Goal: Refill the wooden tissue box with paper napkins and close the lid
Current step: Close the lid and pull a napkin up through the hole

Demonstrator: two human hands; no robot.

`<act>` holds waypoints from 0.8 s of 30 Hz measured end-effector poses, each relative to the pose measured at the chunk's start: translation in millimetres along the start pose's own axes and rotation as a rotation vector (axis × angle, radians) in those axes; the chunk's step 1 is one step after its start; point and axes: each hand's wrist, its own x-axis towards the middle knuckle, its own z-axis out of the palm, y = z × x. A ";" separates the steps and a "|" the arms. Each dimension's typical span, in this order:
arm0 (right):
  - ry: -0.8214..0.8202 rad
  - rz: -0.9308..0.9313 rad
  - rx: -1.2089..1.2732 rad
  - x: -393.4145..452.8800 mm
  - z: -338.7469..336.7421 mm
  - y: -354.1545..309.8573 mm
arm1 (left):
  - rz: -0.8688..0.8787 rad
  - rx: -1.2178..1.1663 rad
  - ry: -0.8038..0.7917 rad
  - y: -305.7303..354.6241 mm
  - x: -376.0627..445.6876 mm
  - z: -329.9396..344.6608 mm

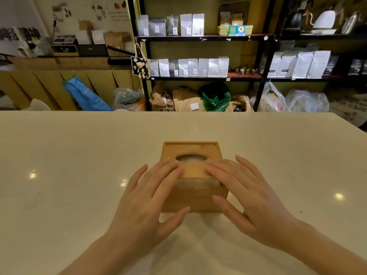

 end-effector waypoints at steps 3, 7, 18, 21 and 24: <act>-0.019 0.008 -0.033 -4.8 6.5 1.5 | -0.017 -0.020 -0.027 -0.3 -5.2 8.0; -0.031 -0.002 -0.057 -8.0 9.8 2.0 | -0.012 -0.023 -0.030 -0.8 -7.5 11.5; -0.147 -0.036 -0.070 78.7 -20.5 22.5 | -0.188 -0.229 0.100 -25.2 51.3 -7.5; -0.378 -0.116 -0.157 106.3 -22.7 18.4 | -0.273 -0.322 0.069 -24.4 46.2 3.2; -0.527 -0.186 -0.218 117.9 -14.9 17.7 | -0.309 -0.386 0.051 -25.0 35.7 14.5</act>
